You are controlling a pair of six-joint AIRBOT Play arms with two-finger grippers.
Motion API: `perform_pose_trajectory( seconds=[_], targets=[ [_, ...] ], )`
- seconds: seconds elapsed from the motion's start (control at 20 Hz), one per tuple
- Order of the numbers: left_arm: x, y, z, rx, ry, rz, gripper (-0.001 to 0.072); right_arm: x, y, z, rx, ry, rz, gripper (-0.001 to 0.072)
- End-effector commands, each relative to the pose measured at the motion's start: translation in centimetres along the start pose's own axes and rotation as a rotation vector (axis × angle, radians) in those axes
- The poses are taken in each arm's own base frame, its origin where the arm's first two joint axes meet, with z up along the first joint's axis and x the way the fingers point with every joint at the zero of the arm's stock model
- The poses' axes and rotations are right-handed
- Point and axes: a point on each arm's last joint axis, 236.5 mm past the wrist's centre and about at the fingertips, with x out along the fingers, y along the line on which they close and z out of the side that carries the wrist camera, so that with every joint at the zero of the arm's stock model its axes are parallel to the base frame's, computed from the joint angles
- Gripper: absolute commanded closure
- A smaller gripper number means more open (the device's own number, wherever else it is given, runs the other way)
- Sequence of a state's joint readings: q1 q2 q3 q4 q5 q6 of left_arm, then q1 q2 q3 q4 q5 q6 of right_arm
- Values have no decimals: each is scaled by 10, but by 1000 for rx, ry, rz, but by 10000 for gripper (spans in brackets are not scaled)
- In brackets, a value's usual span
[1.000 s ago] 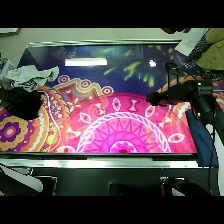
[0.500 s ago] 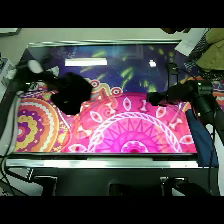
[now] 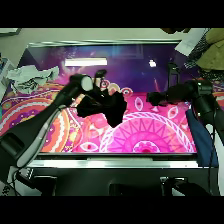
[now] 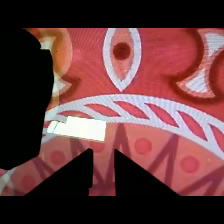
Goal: Fold the clothes and pants, and hang the long-sleeved shirts on hangers.
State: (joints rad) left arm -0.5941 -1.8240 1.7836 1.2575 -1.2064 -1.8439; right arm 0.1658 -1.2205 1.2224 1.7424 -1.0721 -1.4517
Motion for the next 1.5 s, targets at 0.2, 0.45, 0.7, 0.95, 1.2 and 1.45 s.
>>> perform_pose_trajectory(
  seconds=[0.2,0.45,0.7,0.95,1.2,1.45],
  targets=[
    [-14,-7,-15,-9,45,5,167,0,0,0,-2,-2,1,526],
    [-141,80,12,-139,-98,72,157,0,0,0,-3,-2,1,526],
    [-227,152,6,-301,-210,120,161,0,1,4,-2,-17,3,526],
    [-240,178,-8,-367,-182,143,161,-2,5,23,4,-96,18,526],
    [-240,178,-8,-367,-179,143,161,-2,15,23,138,-92,70,525],
    [-240,178,-8,-368,-179,143,161,-4,-27,-23,-46,100,-110,424]
  ],
)
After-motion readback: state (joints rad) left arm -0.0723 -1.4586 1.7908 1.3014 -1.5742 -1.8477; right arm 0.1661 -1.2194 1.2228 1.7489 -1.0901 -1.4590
